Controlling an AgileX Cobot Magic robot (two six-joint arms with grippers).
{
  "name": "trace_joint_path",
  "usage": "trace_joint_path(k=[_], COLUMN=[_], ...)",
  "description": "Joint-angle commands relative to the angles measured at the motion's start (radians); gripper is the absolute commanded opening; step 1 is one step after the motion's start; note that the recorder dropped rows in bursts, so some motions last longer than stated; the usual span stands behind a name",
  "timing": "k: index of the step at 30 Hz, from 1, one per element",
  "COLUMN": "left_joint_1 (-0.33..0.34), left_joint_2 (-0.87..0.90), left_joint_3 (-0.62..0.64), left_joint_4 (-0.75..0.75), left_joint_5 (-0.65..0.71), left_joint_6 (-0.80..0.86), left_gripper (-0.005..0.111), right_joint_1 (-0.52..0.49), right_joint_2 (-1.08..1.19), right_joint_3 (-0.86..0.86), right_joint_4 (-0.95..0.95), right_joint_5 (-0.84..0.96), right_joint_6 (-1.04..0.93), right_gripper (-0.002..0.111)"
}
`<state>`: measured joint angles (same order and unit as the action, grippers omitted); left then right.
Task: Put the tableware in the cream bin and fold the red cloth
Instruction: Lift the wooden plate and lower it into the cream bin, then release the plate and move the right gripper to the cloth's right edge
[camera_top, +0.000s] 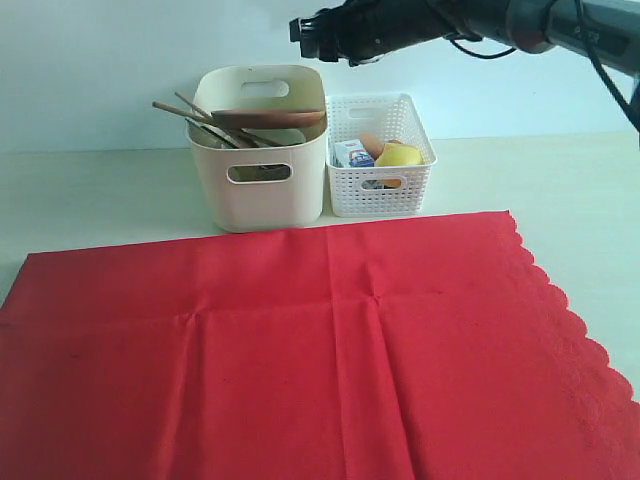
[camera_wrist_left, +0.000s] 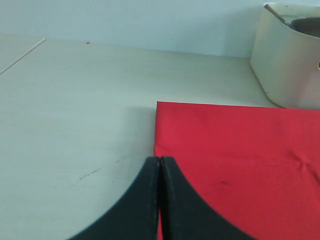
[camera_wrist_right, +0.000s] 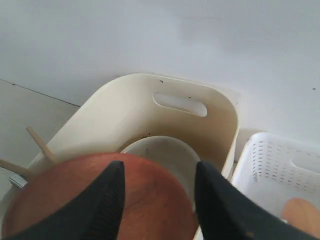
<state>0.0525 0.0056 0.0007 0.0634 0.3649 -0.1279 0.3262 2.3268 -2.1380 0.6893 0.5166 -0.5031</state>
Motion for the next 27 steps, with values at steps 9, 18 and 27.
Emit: trace_joint_path(k=[9,18,27], left_joint_1=[-0.005,-0.005,-0.005], left_joint_2=[-0.006,-0.006,-0.006], left_joint_3=[-0.001,-0.001,-0.001], left_joint_4=[0.006,0.006,0.006], left_joint_5=[-0.012,-0.012,-0.012], left_joint_6=[0.0,0.0,0.0], left_gripper=[0.001,0.001,0.001], right_joint_1=[-0.003,-0.003,-0.003], right_joint_2=[-0.212,-0.289,-0.332], right_joint_3=[-0.013,-0.013,-0.013], right_joint_4=[-0.389,-0.579,-0.725], right_joint_5=[0.284,0.535,0.704], right_joint_6=[0.171,0.276,0.36], right_gripper=[0.048,0.048,0.048])
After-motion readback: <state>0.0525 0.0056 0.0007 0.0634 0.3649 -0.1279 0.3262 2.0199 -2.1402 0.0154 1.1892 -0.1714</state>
